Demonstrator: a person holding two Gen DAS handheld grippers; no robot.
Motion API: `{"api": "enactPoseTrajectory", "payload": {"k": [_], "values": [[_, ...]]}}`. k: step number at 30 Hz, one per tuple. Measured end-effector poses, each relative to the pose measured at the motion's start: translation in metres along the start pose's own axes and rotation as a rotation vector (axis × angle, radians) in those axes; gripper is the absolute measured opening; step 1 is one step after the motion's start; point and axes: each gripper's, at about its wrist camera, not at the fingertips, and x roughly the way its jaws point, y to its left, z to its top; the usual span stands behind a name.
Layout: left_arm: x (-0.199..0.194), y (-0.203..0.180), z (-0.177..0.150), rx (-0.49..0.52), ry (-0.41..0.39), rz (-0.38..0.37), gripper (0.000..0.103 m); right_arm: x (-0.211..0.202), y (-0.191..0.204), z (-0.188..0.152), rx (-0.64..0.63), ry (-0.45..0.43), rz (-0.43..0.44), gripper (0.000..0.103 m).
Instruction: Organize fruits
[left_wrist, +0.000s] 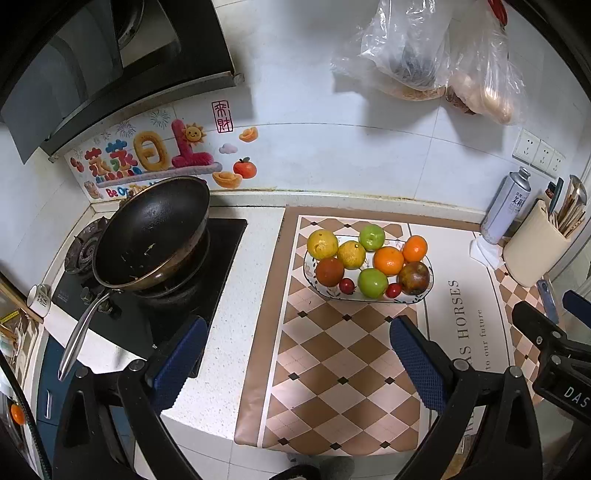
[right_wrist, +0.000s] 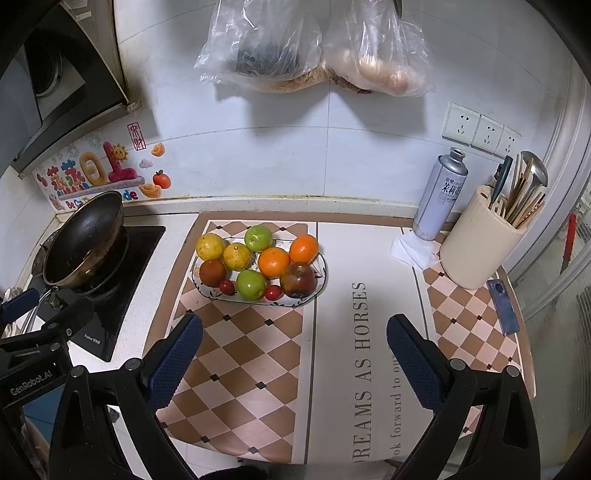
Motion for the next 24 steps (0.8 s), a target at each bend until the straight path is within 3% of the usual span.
{"api": "enactPoseTrajectory", "payload": {"k": [24], "values": [[-0.0038, 0.0011, -0.003, -0.005, -0.003, 0.003, 0.102, -0.0026, -0.0016, -0.0052, 0.001, 0.009, 0.007, 0.102]]}}
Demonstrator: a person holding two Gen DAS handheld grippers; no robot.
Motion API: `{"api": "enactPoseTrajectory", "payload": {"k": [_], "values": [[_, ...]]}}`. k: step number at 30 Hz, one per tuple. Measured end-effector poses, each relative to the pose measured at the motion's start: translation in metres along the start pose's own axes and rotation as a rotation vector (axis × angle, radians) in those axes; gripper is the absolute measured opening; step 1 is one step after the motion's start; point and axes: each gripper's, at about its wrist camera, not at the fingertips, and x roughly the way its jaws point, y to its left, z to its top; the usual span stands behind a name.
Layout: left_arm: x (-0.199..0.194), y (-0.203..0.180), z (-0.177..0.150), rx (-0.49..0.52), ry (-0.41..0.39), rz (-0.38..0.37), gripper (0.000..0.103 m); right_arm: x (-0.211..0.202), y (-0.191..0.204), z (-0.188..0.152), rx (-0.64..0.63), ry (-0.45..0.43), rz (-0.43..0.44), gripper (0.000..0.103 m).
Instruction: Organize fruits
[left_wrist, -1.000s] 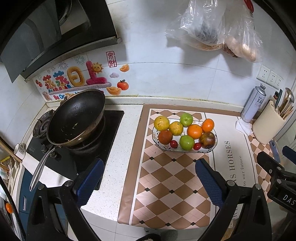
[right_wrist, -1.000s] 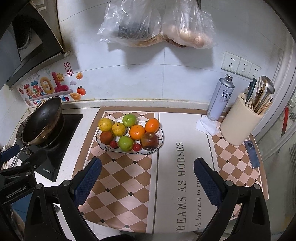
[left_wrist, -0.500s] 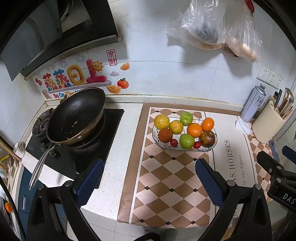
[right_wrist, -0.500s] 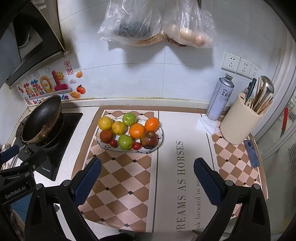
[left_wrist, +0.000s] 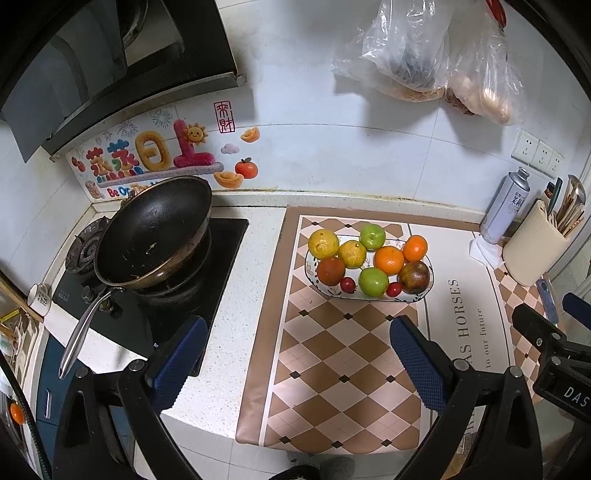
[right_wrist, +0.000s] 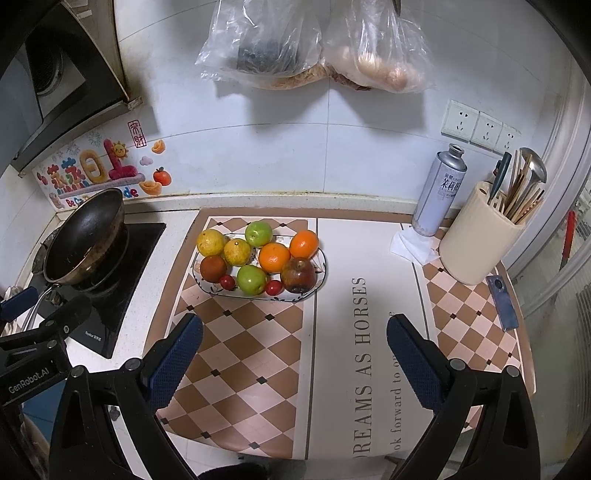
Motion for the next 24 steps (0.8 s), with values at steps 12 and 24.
{"api": "enactPoseTrajectory", "payload": {"k": [12, 24], "values": [[-0.0008, 0.0006, 0.0002, 0.009, 0.01, -0.005, 0.102, 0.0029, -0.0009, 0.0022, -0.011, 0.015, 0.015, 0.102], [0.0023, -0.0053, -0.0012, 0.019, 0.023, -0.004, 0.102, 0.006, -0.0031, 0.0004, -0.013, 0.024, 0.022, 0.102]]}}
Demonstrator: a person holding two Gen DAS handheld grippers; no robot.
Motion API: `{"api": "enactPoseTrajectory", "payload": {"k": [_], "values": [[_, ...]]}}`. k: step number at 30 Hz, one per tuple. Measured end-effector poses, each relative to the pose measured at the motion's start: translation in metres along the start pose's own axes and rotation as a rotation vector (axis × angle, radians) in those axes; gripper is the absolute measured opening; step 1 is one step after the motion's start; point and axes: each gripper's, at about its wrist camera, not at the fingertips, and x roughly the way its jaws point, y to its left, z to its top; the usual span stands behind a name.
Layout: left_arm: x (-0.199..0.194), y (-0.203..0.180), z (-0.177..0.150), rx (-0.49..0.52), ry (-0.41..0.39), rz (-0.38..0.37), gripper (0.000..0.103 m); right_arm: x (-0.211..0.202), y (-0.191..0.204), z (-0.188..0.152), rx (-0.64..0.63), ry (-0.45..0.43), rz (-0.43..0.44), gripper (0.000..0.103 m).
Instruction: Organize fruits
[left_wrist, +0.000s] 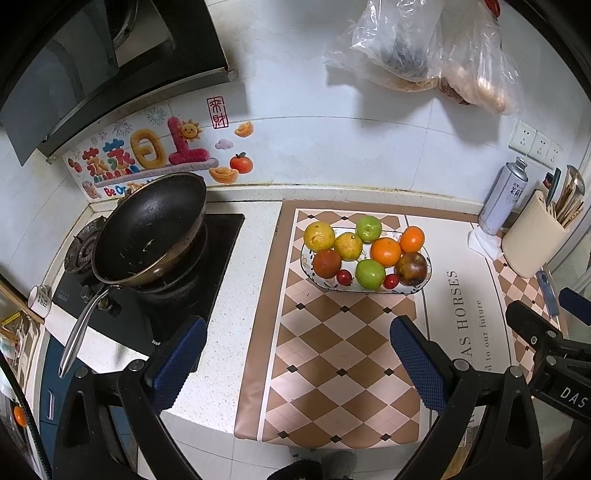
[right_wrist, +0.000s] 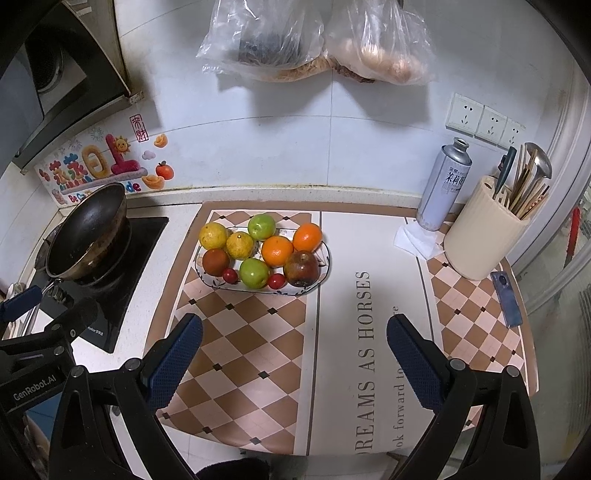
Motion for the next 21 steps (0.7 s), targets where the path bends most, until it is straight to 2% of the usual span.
{"api": "enactPoseTrajectory", "payload": {"k": [21], "values": [[-0.002, -0.008, -0.003, 0.019, 0.0, -0.013, 0.102, -0.002, -0.011, -0.003, 0.006, 0.008, 0.001, 0.102]]}}
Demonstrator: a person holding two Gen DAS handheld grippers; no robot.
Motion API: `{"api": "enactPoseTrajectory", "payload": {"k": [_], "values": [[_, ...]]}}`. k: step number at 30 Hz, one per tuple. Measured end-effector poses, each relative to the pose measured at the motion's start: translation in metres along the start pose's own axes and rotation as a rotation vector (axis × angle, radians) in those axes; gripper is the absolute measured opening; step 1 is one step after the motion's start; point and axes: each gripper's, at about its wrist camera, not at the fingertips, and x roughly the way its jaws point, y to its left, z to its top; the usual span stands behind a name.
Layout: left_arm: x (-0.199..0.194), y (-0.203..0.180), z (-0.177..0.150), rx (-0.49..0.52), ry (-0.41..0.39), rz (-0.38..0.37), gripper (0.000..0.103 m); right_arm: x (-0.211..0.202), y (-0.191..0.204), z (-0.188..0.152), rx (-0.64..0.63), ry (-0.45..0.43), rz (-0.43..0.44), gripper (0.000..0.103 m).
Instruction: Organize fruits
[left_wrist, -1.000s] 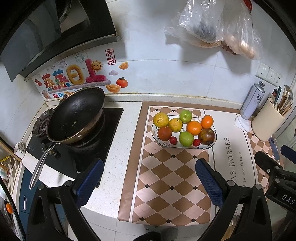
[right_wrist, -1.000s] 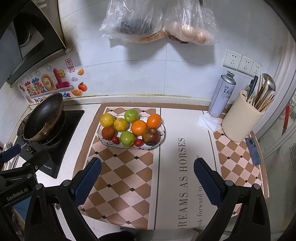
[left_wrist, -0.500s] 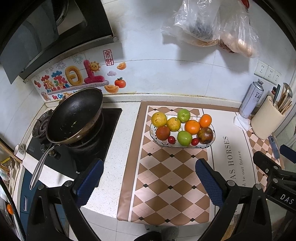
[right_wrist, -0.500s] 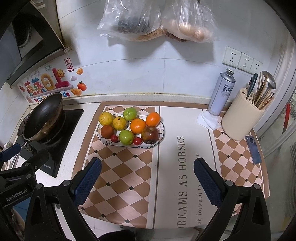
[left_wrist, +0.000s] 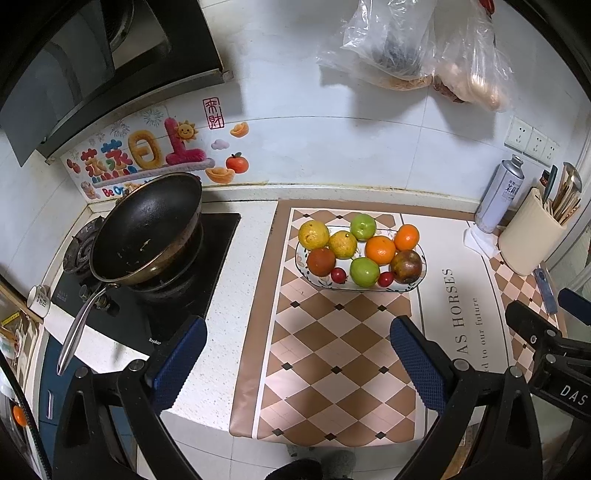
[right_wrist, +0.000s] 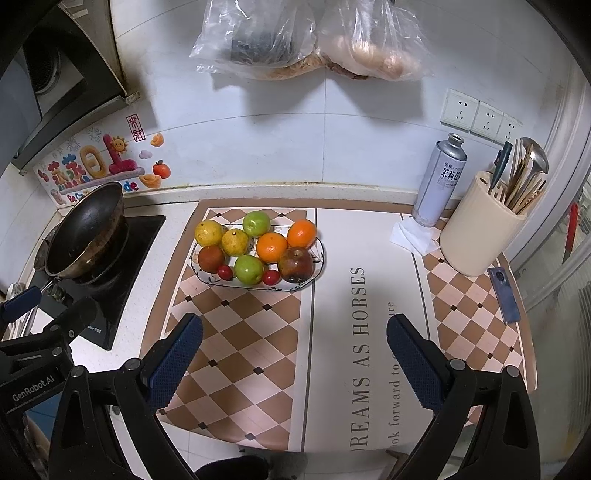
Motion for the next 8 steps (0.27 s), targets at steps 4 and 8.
{"api": "enactPoseTrajectory", "payload": {"k": [4, 8], "values": [[-0.0012, -0.001, -0.0018, -0.001, 0.001, 0.0, 0.102, 0.0004, 0.0009, 0.0007, 0.003, 0.001, 0.0, 0.102], [-0.003, -0.0011, -0.0031, -0.001, -0.013, 0.006, 0.102, -0.0004, -0.0005, -0.0005, 0.0, 0.003, 0.001, 0.102]]}}
